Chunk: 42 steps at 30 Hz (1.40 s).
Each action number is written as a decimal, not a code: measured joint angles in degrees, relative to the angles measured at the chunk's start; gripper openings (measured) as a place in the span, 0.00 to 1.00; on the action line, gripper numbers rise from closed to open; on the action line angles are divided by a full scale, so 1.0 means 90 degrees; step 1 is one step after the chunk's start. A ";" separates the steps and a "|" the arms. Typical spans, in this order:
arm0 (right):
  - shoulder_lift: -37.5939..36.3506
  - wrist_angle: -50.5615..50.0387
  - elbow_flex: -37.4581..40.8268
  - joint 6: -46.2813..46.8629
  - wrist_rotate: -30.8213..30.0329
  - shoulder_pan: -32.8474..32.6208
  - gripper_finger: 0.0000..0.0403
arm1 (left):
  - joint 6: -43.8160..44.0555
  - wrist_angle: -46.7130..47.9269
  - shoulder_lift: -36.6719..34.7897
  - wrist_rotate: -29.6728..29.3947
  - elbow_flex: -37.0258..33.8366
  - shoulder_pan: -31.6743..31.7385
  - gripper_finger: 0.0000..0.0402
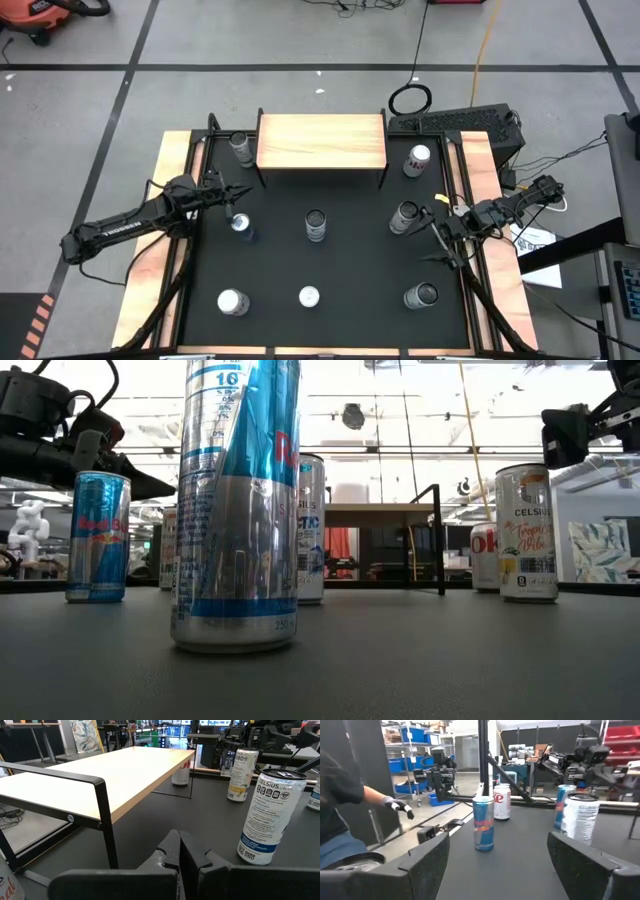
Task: Place canned beverage on shelf
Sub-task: Put the right white yellow soda can on the shelf
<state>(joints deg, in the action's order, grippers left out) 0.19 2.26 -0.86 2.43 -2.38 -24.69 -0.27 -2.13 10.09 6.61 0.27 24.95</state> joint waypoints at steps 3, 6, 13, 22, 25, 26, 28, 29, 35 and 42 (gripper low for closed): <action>0.0000 0.0035 -0.0002 -0.0209 -0.0078 0.0000 0.79 | 0.0000 0.0000 0.0000 0.0000 -0.0002 0.0000 0.00; 0.0000 0.0097 -0.0002 -0.0183 -0.0080 0.0000 0.79 | 0.0000 0.0002 0.0000 -0.0001 -0.0001 0.0000 0.00; 0.0000 0.0912 0.0000 -0.0079 -0.0240 0.0002 0.79 | -0.0003 -0.0005 0.0000 0.0000 -0.0002 -0.0002 0.00; 0.0000 0.1754 0.0000 -0.0760 -0.0261 0.0000 0.79 | -0.0023 -0.0051 0.0002 -0.0002 -0.0002 -0.0001 0.00; 0.0000 0.2133 0.0000 -0.0838 -0.0259 0.0000 0.79 | -0.0025 -0.0058 0.0003 -0.0002 -0.0002 -0.0002 0.00; 0.0000 0.2202 0.0000 -0.0833 -0.0259 0.0000 0.79 | -0.0025 -0.0060 0.0004 -0.0002 -0.0001 -0.0002 0.00; 0.0000 0.2256 0.0000 -0.0781 -0.0261 0.0002 0.79 | -0.0032 -0.0090 0.0005 -0.0002 0.0000 -0.0001 0.00; 0.0000 0.2255 0.0000 -0.0737 -0.0262 0.0001 0.79 | -0.0031 -0.0150 0.0007 -0.0002 -0.0001 -0.0002 0.00; 0.0000 0.2252 0.0000 -0.0773 -0.0262 0.0000 0.79 | 0.0796 -0.0367 0.0005 -0.0002 -0.0002 0.0000 0.00; 0.0000 0.2249 0.0000 -0.1080 -0.0262 0.0000 0.79 | 0.0982 -0.0359 0.0005 -0.0002 -0.0001 -0.0001 0.00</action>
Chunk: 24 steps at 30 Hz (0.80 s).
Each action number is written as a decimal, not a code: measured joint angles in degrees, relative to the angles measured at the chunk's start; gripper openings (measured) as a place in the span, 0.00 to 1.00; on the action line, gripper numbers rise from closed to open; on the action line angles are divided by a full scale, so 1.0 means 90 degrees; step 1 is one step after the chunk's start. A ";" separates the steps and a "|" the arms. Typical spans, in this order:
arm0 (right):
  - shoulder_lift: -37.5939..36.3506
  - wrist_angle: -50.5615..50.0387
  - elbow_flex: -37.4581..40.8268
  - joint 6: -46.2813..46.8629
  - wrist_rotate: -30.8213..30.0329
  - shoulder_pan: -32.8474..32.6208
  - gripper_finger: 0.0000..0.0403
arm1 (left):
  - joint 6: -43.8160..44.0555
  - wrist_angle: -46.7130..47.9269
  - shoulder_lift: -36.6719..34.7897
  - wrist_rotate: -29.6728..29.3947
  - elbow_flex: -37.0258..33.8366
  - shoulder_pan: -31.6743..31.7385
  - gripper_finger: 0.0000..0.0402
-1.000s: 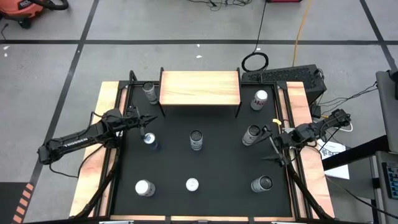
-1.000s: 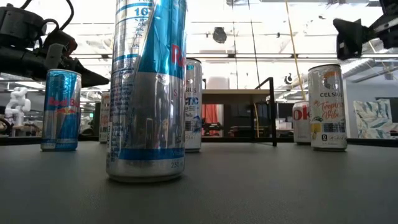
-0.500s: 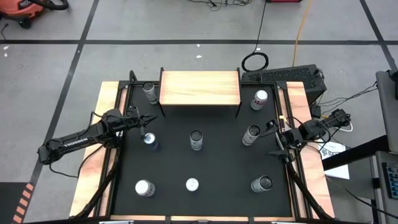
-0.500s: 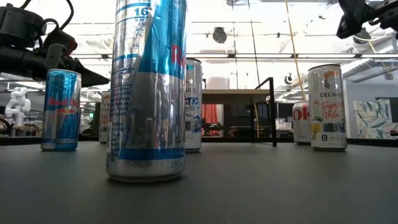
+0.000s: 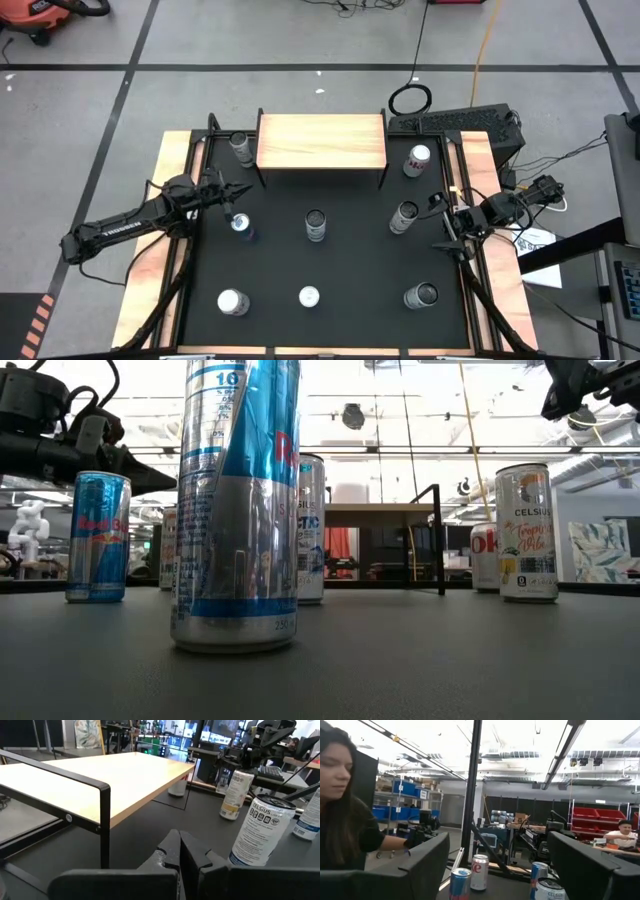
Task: Place canned beverage on shelf
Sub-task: Put the right white yellow soda can on the shelf
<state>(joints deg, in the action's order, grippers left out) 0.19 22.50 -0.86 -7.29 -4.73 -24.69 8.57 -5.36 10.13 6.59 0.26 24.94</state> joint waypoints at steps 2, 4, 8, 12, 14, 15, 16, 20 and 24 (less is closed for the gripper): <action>0.0000 0.0010 0.0000 0.0002 0.0000 0.0000 0.79 | 0.0017 -0.0011 0.0000 0.0000 -0.0001 -0.0001 0.00; 0.0000 0.0110 0.0000 0.0005 -0.0003 0.0000 0.79 | 0.0018 -0.0017 0.0000 -0.0002 -0.0001 -0.0001 0.00; 0.0000 0.0176 0.0000 -0.0070 -0.0017 0.0000 0.79 | 0.0018 -0.0017 0.0000 -0.0381 -0.0001 0.0001 0.00; 0.0000 0.0143 0.0000 -0.0116 -0.0019 0.0001 0.79 | -0.0066 -0.0017 0.0000 -0.0581 -0.0001 0.0001 0.00; 0.0000 0.0141 0.0000 -0.0119 -0.0019 0.0002 0.79 | -0.0258 -0.0017 0.0000 -0.0597 -0.0001 0.0001 0.00; 0.0000 0.0142 0.0000 -0.0119 -0.0019 0.0000 0.79 | -0.0340 -0.0017 -0.0002 -0.0625 0.0001 -0.0001 0.00; 0.0000 0.0143 0.0000 -0.0113 -0.0019 0.0000 0.79 | -0.0364 -0.0017 -0.0002 -0.0683 0.0000 -0.0001 0.00; 0.0000 0.0143 0.0000 -0.0119 -0.0019 0.0002 0.79 | -0.0324 -0.0018 -0.0002 -0.0884 0.0001 0.0001 0.00; 0.0000 0.0141 0.0000 -0.0112 -0.0020 0.0001 0.79 | -0.0329 -0.0032 -0.0002 -0.0955 0.0000 0.0001 0.00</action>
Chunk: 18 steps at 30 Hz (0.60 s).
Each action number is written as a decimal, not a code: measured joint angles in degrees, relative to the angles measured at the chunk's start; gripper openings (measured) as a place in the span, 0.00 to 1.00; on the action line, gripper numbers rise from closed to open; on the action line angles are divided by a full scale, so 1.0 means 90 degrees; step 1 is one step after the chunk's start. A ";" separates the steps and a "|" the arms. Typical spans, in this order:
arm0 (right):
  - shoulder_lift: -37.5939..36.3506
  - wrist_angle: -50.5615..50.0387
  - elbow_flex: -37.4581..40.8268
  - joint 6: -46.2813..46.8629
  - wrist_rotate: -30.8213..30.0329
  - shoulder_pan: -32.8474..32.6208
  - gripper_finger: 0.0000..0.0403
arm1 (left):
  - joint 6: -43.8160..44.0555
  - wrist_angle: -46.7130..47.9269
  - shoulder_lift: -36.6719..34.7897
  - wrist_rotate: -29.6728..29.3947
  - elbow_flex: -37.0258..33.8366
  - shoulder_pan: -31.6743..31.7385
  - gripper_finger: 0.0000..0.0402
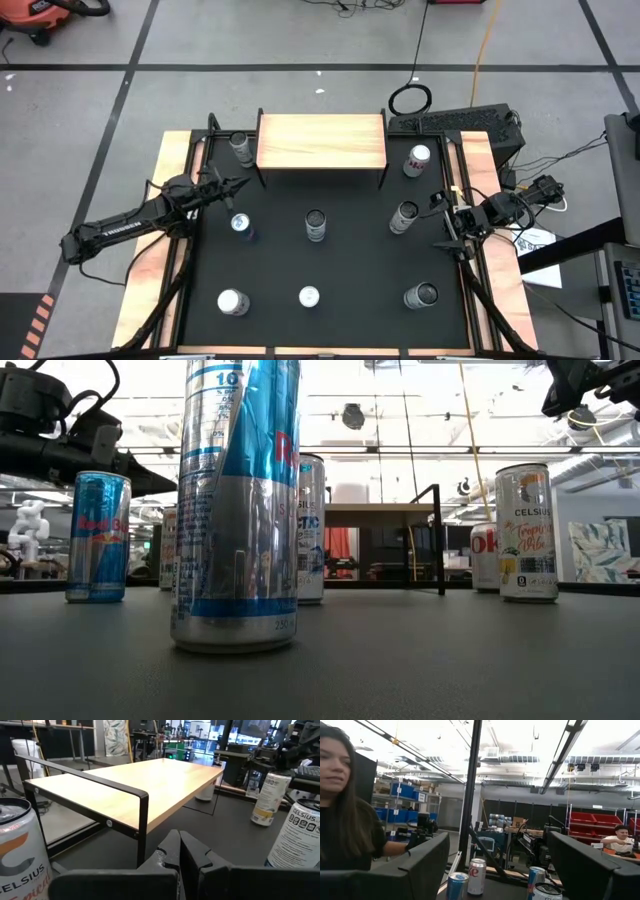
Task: Place canned beverage on shelf
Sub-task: Put the right white yellow soda can on the shelf
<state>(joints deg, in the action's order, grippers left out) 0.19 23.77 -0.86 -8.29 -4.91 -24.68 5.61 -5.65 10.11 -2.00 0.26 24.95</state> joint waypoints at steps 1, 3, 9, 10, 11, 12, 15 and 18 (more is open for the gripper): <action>0.0000 0.0000 0.0000 0.0000 0.0000 -0.0001 0.79 | 0.0000 0.0000 0.0000 -0.0025 0.0001 0.0000 0.00; 0.0000 -0.0001 0.0000 -0.0021 -0.0002 -0.0001 0.79 | -0.0001 0.0000 0.0000 -0.0029 0.0001 -0.0002 0.00; 0.0000 -0.0001 0.0000 -0.0040 -0.0002 0.0000 0.79 | 0.0000 0.0000 0.0000 -0.0026 -0.0001 -0.0002 0.00; 0.0000 0.0000 0.0000 -0.0049 -0.0002 -0.0001 0.79 | 0.0003 0.0001 0.0000 -0.0026 0.0001 -0.0002 0.00; 0.0000 0.0000 0.0000 -0.0078 -0.0002 0.0000 0.79 | 0.0006 0.0000 0.0000 -0.0017 0.0000 0.0000 0.00; 0.0000 0.0000 0.0000 -0.0117 -0.0004 0.0001 0.79 | 0.0007 0.0002 0.0000 0.0018 0.0002 -0.0002 0.00; 0.0000 0.0040 0.0000 -0.0155 -0.0004 0.0001 0.79 | 0.0010 0.0002 0.0000 0.0225 0.0000 -0.0002 0.00; 0.0000 0.0231 0.0000 -0.0158 -0.0004 0.0001 0.79 | 0.0011 0.0002 0.0000 0.0320 0.0001 0.0000 0.00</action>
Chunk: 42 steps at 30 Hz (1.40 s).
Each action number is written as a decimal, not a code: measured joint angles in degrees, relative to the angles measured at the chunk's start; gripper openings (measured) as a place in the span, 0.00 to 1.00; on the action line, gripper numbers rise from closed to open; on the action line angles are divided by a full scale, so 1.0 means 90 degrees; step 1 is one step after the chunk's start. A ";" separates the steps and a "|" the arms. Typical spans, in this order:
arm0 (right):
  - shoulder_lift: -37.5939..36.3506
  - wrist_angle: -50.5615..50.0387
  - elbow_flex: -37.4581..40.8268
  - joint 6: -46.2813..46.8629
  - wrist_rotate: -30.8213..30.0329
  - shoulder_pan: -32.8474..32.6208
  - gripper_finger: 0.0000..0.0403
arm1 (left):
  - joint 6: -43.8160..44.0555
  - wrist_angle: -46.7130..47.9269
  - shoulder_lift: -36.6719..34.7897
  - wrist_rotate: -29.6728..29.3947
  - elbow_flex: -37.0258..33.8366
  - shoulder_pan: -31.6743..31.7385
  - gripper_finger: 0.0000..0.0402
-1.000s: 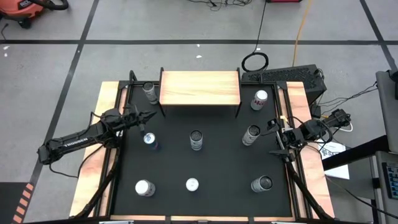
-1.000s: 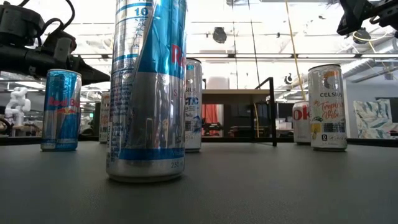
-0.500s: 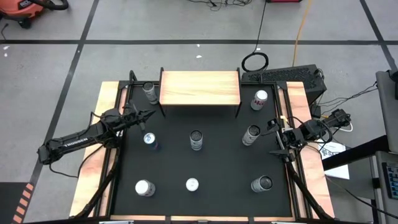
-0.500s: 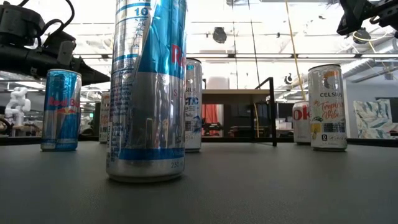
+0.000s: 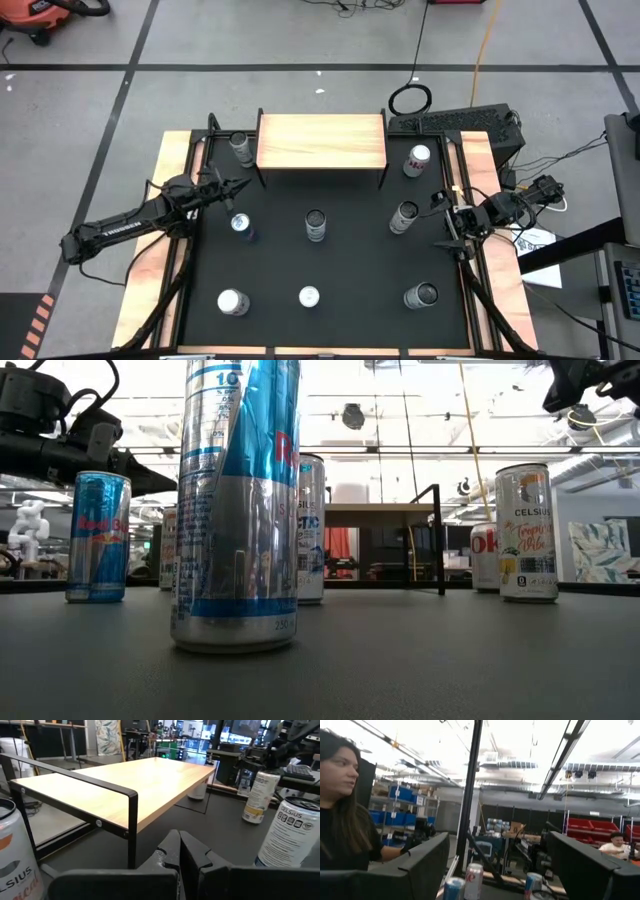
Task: Place canned beverage on shelf
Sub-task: Put the right white yellow soda can on the shelf
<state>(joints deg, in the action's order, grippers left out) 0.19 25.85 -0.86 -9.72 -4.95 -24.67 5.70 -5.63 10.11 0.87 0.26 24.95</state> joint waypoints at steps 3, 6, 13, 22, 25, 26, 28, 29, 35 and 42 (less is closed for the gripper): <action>0.0000 0.0157 0.0000 -0.0048 0.0000 0.0001 0.79 | 0.0007 -0.0005 0.0000 -0.0001 0.0000 0.0000 0.00; 0.0000 0.0311 0.0000 -0.0341 0.0000 -0.0001 0.79 | 0.0348 -0.0136 0.0000 -0.0016 0.0001 0.0000 0.00; 0.0000 0.0803 0.0000 -0.1190 0.0007 -0.0001 0.79 | 0.0832 -0.0482 0.0000 0.0051 0.0382 0.0000 0.00; 0.0077 0.1320 -0.0398 -0.1345 0.0022 0.0001 0.79 | 0.0783 -0.0410 -0.0005 0.0911 0.1223 -0.0002 0.00; 0.0213 0.1249 -0.0701 -0.1343 0.0017 0.0001 0.79 | 0.0736 0.0147 -0.0005 0.1026 0.1611 -0.0002 0.00; 0.0299 0.1203 -0.0756 -0.1342 0.0008 0.0001 0.79 | 0.0642 0.0466 -0.0005 0.1028 0.1756 -0.0002 0.00; 0.0485 0.1088 -0.0864 -0.1341 -0.0160 0.0001 0.79 | 0.0460 0.1175 0.0007 0.1025 0.2031 -0.0002 0.00; 0.0561 0.1011 -0.0953 -0.1341 -0.0300 -0.0001 0.79 | 0.0406 0.1466 0.0025 0.1020 0.2155 -0.0002 0.00; 0.1123 -0.0337 -0.1600 -0.0969 -0.1773 0.0001 0.79 | 0.0284 0.2096 0.0129 0.0994 0.2567 -0.0002 0.00; 0.1707 -0.1572 -0.2485 -0.0465 -0.2606 0.0001 0.79 | 0.0288 0.2398 0.0136 0.0990 0.2605 -0.0002 0.00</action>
<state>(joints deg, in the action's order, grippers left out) 15.55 11.70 -23.23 -13.90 -28.40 -24.67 8.29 15.96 11.33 9.79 23.70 24.93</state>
